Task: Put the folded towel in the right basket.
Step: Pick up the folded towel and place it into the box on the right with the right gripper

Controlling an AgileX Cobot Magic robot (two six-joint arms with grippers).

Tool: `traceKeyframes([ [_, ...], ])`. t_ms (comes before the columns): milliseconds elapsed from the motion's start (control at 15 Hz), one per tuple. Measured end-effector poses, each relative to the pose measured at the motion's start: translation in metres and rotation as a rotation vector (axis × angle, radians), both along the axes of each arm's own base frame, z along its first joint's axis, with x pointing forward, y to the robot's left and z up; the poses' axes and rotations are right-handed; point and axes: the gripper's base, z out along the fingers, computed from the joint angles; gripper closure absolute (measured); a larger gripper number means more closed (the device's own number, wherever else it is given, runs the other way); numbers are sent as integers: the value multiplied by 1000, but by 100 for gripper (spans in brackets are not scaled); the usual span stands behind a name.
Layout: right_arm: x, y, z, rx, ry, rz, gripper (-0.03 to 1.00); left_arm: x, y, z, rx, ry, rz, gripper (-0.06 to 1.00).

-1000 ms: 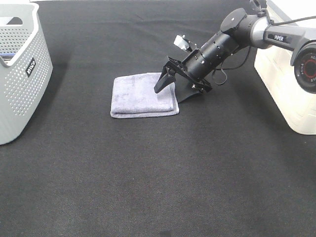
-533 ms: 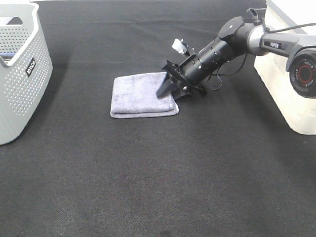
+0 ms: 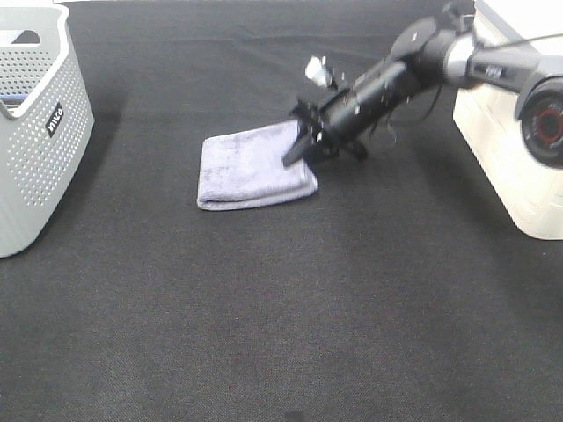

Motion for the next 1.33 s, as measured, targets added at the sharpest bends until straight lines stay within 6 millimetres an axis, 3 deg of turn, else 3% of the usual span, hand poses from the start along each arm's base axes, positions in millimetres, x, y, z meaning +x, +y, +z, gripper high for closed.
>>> traceKeyframes([
  [267, -3, -3, 96, 1, -199, 39, 89, 0, 0, 0, 0, 0, 0, -2],
  [467, -20, -13, 167, -61, -349, 49, 89, 0, 0, 0, 0, 0, 0, -2],
  [733, -48, -53, 252, -174, -502, -53, 89, 0, 0, 0, 0, 0, 0, -2],
  [800, -53, -70, 268, -204, -532, -94, 89, 0, 0, 0, 0, 0, 0, -2],
  [867, -53, -70, 268, -204, -532, -94, 89, 0, 0, 0, 0, 0, 0, -2],
  [933, -60, -98, 289, -240, -569, -170, 89, 0, 0, 0, 0, 0, 0, -2],
  [1067, -69, -136, 310, -293, -602, -276, 89, 0, 0, 0, 0, 0, 0, -2],
  [1333, -79, -197, 326, -457, -621, -443, 89, 0, 0, 0, 0, 0, 0, -2],
])
